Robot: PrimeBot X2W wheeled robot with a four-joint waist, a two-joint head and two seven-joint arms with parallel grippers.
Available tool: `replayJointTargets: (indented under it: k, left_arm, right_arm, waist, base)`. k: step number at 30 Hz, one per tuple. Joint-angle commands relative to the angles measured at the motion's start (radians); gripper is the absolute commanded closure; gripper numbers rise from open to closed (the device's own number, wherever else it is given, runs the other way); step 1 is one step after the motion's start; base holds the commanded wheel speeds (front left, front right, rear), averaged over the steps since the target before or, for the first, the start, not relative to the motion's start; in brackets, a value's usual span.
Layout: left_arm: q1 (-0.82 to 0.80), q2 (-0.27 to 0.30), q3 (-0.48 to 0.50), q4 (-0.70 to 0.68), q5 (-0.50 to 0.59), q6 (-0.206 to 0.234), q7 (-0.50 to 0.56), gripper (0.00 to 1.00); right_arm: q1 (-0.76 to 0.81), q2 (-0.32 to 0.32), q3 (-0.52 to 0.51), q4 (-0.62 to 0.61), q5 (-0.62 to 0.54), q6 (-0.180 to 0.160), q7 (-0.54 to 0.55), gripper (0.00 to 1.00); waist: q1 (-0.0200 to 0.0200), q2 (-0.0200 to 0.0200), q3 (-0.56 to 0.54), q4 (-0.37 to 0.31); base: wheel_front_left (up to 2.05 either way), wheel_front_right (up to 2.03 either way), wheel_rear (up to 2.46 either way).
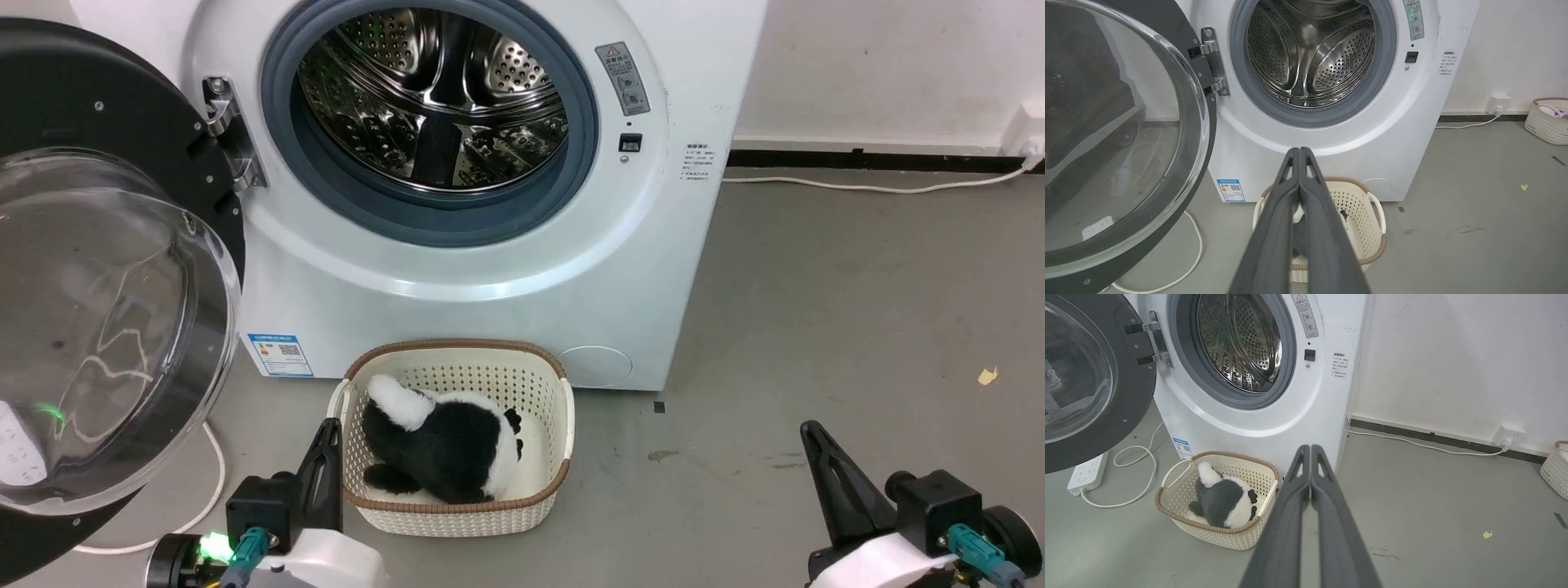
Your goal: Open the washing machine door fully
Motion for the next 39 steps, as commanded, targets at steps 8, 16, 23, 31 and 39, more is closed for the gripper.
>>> replayJointTargets:
  k: [8, 16, 23, 31, 39]
  left_arm:
    - [-0.014, -0.011, 0.025, -0.009, 0.024, -0.020, 0.018, 1.00]
    - [-0.016, -0.021, 0.046, -0.014, 0.039, -0.035, 0.034, 1.00]
    - [-0.018, -0.029, 0.064, -0.018, 0.053, -0.048, 0.048, 1.00]
    - [-0.020, -0.038, 0.083, -0.022, 0.066, -0.061, 0.063, 1.00]
    - [-0.020, -0.038, 0.083, -0.022, 0.066, -0.061, 0.063, 1.00]
  right_arm:
    - [-0.028, 0.004, 0.003, 0.004, -0.009, -0.001, 0.018, 1.00]
    - [-0.036, 0.005, 0.005, 0.005, -0.011, -0.001, 0.034, 1.00]
    - [-0.042, 0.005, 0.006, 0.007, -0.013, -0.001, 0.048, 1.00]
    - [-0.049, 0.005, 0.007, 0.008, -0.015, -0.001, 0.063, 1.00]
    - [-0.049, 0.005, 0.007, 0.008, -0.015, -0.001, 0.063, 1.00]
  waist:
    - [0.0000, 0.0000, 0.001, -0.004]
    - [0.0000, 0.0000, 0.003, -0.009]
    - [0.0000, 0.0000, 0.004, -0.013]
    - [0.0000, 0.0000, 0.006, -0.018]
    - [0.0000, 0.0000, 0.006, -0.018]
  base:
    - [0.00, 0.00, 0.00]
    - [0.00, 0.00, 0.00]
    - [0.00, 0.00, 0.00]
    - [0.00, 0.00, 0.00]
    - [0.00, 0.00, 0.00]
